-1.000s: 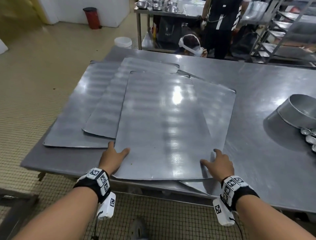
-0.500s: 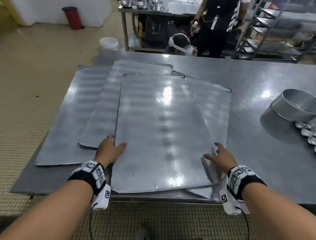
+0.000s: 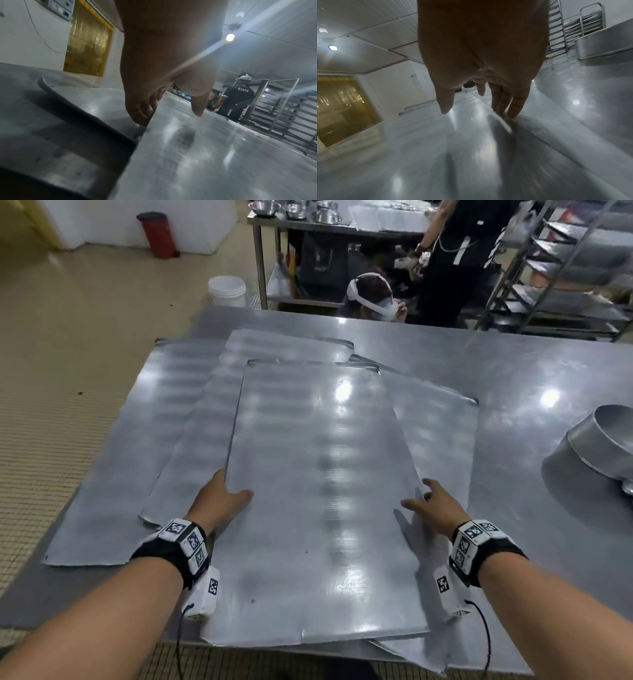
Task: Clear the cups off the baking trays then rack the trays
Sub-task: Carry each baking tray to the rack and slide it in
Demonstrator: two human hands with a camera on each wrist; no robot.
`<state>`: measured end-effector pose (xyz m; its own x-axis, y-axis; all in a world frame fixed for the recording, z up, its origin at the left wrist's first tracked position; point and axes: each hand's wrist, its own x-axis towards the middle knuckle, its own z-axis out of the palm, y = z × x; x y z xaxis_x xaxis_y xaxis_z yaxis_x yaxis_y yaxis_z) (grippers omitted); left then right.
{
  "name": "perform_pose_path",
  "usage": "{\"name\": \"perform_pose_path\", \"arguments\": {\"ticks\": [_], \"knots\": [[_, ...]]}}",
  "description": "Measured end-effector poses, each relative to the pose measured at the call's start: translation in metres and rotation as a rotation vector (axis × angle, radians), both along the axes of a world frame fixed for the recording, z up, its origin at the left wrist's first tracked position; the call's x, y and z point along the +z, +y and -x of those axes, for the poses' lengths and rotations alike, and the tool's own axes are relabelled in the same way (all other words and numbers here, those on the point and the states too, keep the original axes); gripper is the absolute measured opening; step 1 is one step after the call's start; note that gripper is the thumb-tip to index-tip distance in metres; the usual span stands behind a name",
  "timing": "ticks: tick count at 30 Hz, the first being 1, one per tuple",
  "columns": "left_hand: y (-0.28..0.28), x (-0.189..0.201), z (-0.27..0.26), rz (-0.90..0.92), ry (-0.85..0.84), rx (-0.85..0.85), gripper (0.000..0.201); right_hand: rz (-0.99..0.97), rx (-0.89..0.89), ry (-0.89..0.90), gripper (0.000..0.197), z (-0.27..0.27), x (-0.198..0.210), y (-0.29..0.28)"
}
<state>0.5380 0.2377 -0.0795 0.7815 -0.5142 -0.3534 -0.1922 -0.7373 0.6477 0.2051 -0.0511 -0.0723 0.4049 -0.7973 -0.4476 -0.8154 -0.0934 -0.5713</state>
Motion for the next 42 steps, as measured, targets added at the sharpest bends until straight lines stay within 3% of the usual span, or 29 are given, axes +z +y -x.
{"name": "perform_pose_path", "arguments": {"ticks": [5, 10, 14, 20, 22, 24, 26, 31, 36, 40, 42], "knots": [[-0.02, -0.009, -0.018, 0.029, 0.041, 0.092, 0.073, -0.028, 0.015, -0.047, 0.093, -0.029, -0.004, -0.04], [-0.035, -0.014, -0.024, 0.017, 0.031, 0.146, 0.056, -0.044, 0.001, -0.148, 0.1, -0.05, -0.011, -0.063], [-0.042, -0.021, -0.025, 0.025, 0.016, 0.181, 0.065, -0.073, -0.088, -0.218, 0.094, -0.055, -0.02, -0.073], [-0.041, -0.03, -0.02, 0.105, -0.016, 0.233, 0.058, -0.163, -0.242, -0.294, 0.087, -0.053, -0.021, -0.079], [-0.036, -0.03, -0.023, 0.118, -0.013, 0.219, 0.06, -0.191, -0.247, -0.292, 0.079, -0.052, -0.023, -0.078], [-0.033, -0.028, -0.024, 0.131, 0.007, 0.205, 0.06, -0.206, -0.236, -0.299, 0.051, -0.049, -0.023, -0.073], [-0.031, -0.024, -0.023, 0.145, 0.023, 0.186, 0.06, -0.184, -0.232, -0.302, 0.036, -0.043, -0.023, -0.067], [-0.033, -0.015, -0.018, 0.181, 0.05, 0.128, 0.058, -0.109, -0.248, -0.323, 0.053, -0.02, -0.014, -0.053], [-0.06, 0.0, -0.021, 0.225, 0.029, 0.066, 0.085, -0.067, -0.286, -0.309, 0.072, 0.009, -0.01, -0.057], [-0.098, 0.02, -0.014, 0.288, 0.015, 0.006, 0.06, 0.015, -0.344, -0.28, 0.084, 0.034, -0.01, -0.068], [-0.119, 0.03, -0.01, 0.317, 0.028, -0.023, 0.057, 0.009, -0.386, -0.296, 0.086, 0.045, -0.01, -0.072]]}}
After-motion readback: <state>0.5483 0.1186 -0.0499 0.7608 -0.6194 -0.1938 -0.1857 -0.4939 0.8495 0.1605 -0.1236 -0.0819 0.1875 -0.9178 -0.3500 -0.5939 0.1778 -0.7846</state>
